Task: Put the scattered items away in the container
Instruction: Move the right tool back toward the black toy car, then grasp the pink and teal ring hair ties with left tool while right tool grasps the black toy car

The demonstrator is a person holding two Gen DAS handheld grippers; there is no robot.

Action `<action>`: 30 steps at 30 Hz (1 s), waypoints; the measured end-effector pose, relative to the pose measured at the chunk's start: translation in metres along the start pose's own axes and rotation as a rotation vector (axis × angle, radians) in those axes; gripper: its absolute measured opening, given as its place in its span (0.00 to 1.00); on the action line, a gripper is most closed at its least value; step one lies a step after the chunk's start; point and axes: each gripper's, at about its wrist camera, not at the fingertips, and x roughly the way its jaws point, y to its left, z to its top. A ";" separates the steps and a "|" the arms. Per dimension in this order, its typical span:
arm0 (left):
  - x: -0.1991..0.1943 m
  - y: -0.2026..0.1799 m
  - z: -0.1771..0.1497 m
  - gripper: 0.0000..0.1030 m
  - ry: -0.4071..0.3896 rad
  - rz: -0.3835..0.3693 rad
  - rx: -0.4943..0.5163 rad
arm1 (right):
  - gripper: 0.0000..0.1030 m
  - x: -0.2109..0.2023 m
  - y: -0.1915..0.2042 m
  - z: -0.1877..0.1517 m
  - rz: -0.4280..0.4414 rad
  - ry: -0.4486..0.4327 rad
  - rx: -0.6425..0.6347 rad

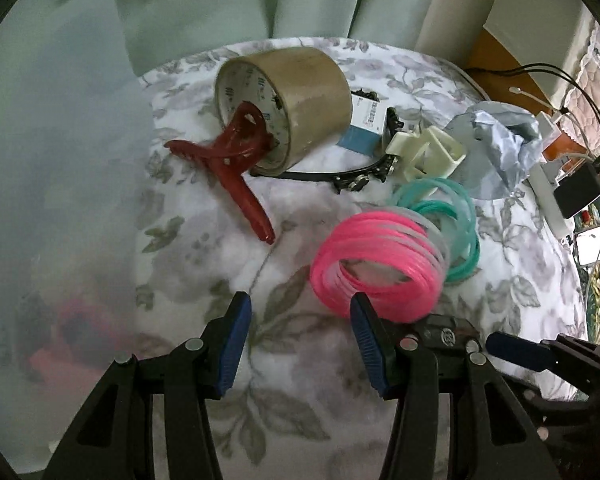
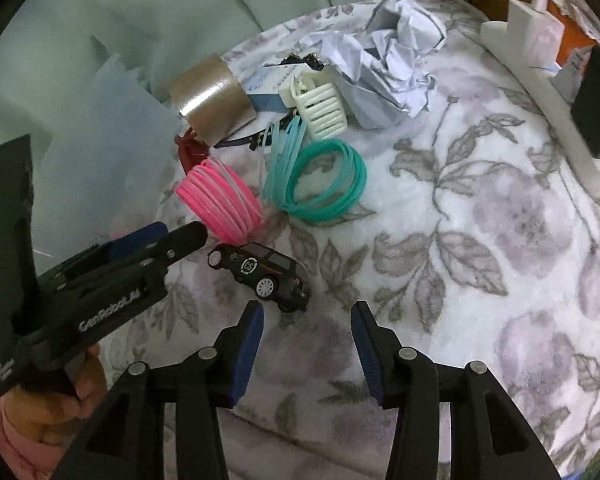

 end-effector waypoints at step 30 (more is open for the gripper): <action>0.017 -0.021 -0.001 0.29 -0.013 -0.139 0.040 | 0.39 0.002 0.020 0.007 0.033 -0.026 -0.109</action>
